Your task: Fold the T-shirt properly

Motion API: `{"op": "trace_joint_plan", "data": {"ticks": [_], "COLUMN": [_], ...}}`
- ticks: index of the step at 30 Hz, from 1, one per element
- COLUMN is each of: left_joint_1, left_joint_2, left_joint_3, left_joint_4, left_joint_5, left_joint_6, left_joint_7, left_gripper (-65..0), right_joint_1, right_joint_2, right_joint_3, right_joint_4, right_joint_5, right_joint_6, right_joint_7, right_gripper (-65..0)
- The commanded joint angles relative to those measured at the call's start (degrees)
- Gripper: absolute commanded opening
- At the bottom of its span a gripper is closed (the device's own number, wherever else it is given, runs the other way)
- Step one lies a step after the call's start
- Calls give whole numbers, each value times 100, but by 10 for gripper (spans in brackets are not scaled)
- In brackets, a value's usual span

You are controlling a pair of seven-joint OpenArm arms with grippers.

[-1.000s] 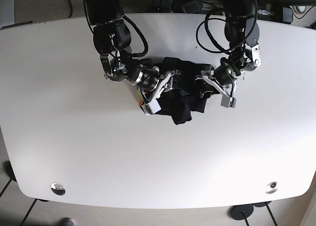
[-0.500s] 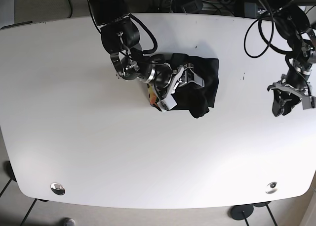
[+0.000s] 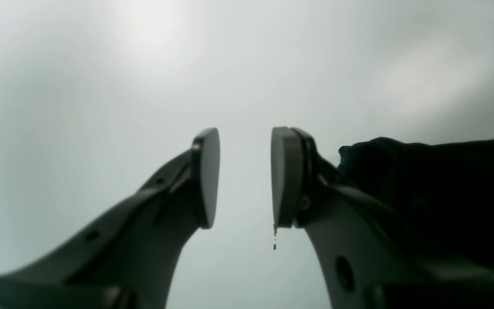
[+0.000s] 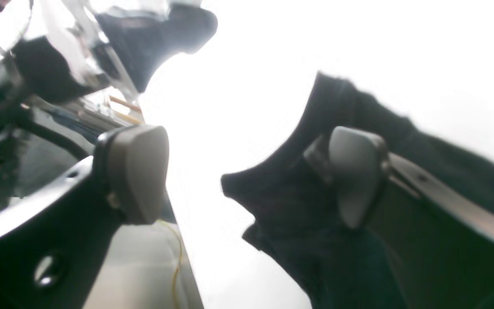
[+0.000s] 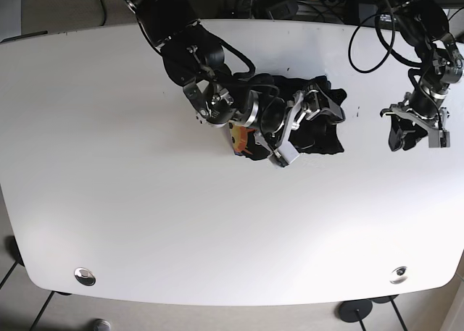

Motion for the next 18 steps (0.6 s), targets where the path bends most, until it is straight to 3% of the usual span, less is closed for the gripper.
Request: {"op": "trace_joint_plan", "data": {"ticks": [1, 4, 7, 10, 15, 18], "left_joint_1": [-69, -78, -25, 54, 195, 256], "left_joint_2": [-82, -82, -65, 138, 586, 577], "left_joint_3": [-3, 67, 929, 1447, 1861, 2203], "left_joint_4": [145, 286, 928, 1174, 1086, 647], "left_joint_5": [-120, -120, -120, -120, -93, -93], "left_joint_6": [-24, -24, -24, -15, -15, -15], "left_joint_7": [-156, -147, -147, -147, -156, -156], "left_gripper": [-468, -468, -468, -471, -471, -471], "right_joint_1": [51, -28, -54, -63, 60, 262], "right_joint_2": [60, 157, 420, 420, 491, 614], "right_joint_3": [-7, 28, 213, 564, 1505, 1558], "right_joint_4": [177, 352, 493, 467, 1, -518], "right_joint_5": [122, 104, 122, 78, 60, 60], "right_joint_6": [52, 52, 52, 52, 78, 78], "right_joint_7": [88, 123, 132, 132, 132, 141], "right_gripper": [-90, -90, -114, -222, -541, -588]}}
